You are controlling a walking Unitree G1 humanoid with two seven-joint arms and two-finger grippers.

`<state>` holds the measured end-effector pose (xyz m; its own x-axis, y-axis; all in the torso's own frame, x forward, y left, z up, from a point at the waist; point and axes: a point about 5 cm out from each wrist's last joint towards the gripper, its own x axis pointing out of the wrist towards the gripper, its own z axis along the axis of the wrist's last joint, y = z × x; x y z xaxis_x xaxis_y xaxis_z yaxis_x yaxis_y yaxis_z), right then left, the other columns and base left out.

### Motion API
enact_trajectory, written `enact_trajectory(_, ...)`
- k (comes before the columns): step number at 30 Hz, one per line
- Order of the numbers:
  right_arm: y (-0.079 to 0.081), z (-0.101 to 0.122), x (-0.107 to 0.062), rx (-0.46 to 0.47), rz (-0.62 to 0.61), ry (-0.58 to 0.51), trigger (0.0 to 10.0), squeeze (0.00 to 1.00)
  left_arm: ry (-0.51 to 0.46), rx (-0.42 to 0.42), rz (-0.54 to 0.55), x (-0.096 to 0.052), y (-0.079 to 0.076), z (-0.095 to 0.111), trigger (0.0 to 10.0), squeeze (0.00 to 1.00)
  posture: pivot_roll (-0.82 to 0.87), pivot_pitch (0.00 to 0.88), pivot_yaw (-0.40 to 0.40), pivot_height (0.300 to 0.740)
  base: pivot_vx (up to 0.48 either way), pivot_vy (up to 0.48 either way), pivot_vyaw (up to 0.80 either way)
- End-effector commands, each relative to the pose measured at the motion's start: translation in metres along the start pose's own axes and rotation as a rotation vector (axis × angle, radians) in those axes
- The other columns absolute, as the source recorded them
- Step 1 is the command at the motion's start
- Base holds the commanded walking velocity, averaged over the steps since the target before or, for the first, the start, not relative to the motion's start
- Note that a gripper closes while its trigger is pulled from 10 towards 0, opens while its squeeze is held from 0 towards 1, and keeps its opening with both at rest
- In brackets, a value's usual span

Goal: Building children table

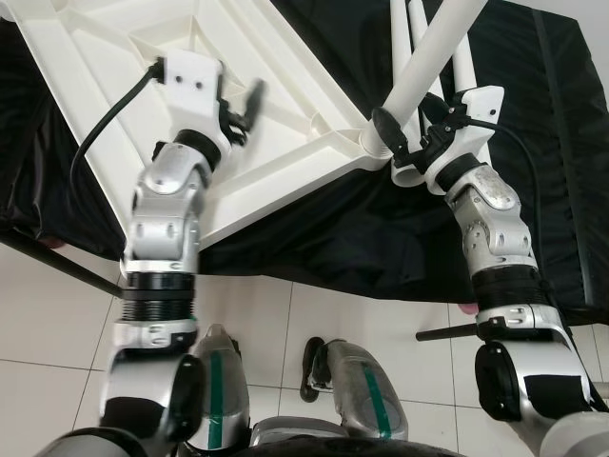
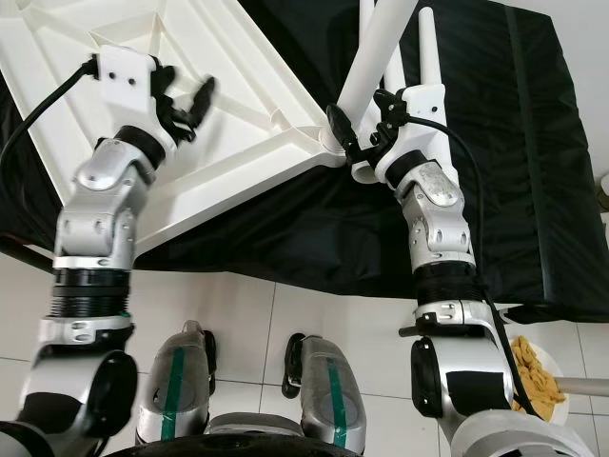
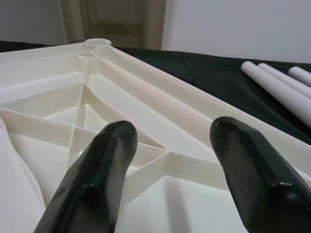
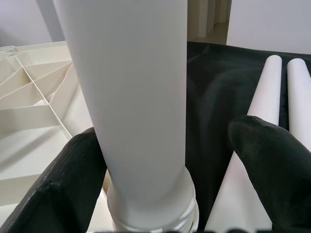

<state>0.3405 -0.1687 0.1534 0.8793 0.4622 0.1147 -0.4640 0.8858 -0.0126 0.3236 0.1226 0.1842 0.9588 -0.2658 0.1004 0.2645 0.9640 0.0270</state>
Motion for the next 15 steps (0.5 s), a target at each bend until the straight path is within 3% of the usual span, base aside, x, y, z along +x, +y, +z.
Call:
enact_trajectory(1, 0.0, 0.0, 0.002, 0.016, 0.026, -0.01, 10.0, 0.0, -0.001, 0.012, 0.018, -0.001, -0.006, -0.001, 10.0, 0.0, 0.1, 0.052, -0.083, 0.74, 0.0, 0.0, 0.0)
enact_trajectory(15, -0.002, 0.008, 0.02, 0.032, 0.094, -0.045, 10.0, 0.0, -0.017, 0.009, 0.012, -0.001, -0.021, -0.001, 10.0, 0.0, 0.11, 0.046, -0.096, 0.74, 0.0, 0.0, 0.0)
